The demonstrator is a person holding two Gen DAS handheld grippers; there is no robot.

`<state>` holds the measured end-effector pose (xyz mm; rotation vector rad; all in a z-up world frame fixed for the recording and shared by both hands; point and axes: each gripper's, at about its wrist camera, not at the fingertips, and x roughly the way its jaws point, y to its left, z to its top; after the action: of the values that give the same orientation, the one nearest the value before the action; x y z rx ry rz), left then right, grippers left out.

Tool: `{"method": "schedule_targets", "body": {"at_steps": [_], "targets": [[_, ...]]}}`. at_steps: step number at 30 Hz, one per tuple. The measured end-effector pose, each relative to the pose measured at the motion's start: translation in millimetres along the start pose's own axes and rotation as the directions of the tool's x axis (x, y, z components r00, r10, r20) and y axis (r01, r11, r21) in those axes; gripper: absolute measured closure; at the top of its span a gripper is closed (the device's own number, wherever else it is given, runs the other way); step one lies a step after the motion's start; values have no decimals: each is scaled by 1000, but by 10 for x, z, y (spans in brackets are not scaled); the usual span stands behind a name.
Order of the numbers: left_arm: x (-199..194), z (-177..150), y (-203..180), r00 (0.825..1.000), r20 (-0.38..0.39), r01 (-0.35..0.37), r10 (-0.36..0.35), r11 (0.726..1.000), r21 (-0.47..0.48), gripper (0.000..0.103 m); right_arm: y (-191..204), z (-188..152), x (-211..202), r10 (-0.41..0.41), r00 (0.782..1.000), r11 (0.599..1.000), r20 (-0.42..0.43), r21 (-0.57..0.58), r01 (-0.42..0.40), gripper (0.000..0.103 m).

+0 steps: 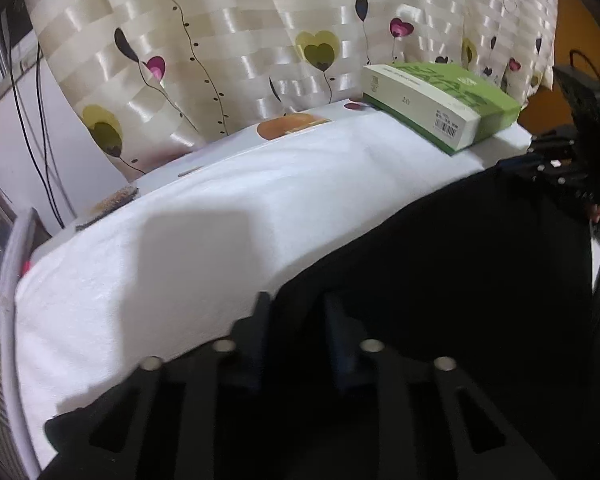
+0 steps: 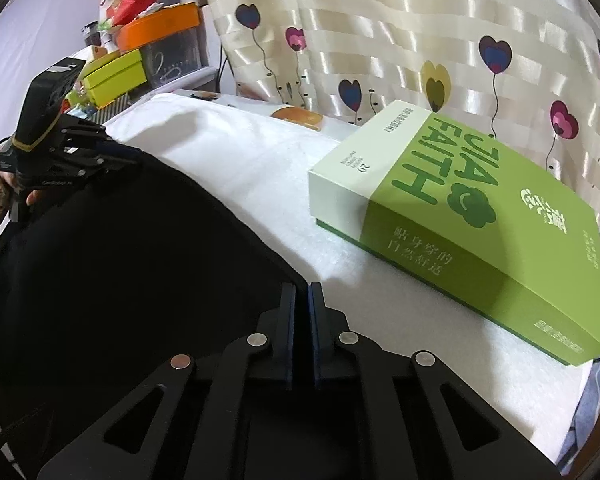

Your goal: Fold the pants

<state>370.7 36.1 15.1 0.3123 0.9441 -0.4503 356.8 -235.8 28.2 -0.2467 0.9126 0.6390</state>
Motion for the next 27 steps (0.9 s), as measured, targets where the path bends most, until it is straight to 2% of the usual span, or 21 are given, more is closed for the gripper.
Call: {"method": "schedule_targets", "body": {"at_steps": [2, 7, 17, 27], "targets": [[-19, -25, -1, 1000, 6, -8, 8, 1000, 9, 88, 20, 2, -13, -9, 1000, 1000, 6, -2, 9, 97], [-85, -64, -46, 999, 40, -37, 36, 999, 14, 92, 76, -11, -134, -18, 999, 1000, 42, 1, 18, 97], [-479, -214, -202, 990, 126, -65, 61, 997, 32, 94, 339, -128, -514, -34, 993, 999, 110, -18, 36, 98], [-957, -557, -440, 981, 175, -82, 77, 997, 16, 94, 800, -391, -1036, -34, 986, 999, 166, -25, 39, 98]]}}
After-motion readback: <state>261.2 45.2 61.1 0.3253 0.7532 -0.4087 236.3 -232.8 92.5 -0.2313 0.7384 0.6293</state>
